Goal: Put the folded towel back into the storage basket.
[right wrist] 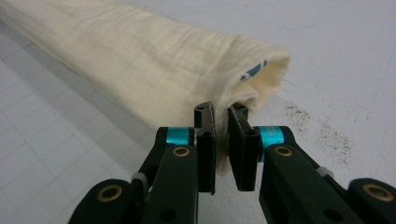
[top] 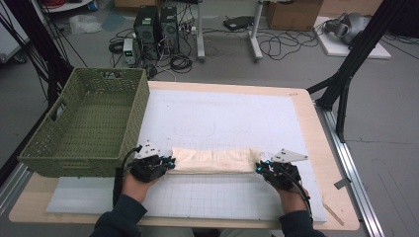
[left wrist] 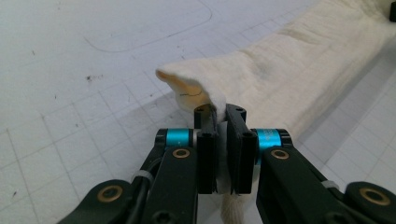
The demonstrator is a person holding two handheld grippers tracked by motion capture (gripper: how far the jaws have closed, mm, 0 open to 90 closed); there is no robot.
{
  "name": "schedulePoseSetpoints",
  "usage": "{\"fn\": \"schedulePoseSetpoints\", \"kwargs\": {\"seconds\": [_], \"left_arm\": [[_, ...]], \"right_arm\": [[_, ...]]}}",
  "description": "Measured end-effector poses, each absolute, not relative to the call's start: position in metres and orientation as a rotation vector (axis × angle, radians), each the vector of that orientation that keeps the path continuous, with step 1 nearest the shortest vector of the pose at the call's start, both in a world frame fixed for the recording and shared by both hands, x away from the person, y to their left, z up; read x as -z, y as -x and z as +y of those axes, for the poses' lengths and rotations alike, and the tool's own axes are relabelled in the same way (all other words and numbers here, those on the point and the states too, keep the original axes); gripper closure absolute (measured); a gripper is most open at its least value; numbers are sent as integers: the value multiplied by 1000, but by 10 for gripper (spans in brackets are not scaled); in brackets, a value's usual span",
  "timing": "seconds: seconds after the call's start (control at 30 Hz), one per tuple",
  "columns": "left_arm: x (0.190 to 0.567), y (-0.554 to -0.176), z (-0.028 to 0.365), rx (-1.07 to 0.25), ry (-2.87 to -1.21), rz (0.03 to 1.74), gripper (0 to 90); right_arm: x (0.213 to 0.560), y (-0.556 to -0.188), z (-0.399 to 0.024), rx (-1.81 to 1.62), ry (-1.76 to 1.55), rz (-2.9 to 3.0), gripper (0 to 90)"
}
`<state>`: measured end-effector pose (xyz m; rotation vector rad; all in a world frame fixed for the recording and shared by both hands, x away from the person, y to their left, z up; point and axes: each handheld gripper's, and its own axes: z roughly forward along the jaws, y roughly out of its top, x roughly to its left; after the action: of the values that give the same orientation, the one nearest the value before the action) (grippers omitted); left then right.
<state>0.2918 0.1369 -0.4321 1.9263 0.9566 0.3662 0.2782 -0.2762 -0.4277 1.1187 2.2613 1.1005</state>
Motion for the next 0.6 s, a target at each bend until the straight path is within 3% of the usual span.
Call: {"fn": "schedulePoseSetpoints", "kwargs": {"seconds": [0.6], "left_arm": [[402,-286,143,-429,-1813,885,835]], "right_arm": [[404,-276,-278,-1164,-1044,2161,826]]}}
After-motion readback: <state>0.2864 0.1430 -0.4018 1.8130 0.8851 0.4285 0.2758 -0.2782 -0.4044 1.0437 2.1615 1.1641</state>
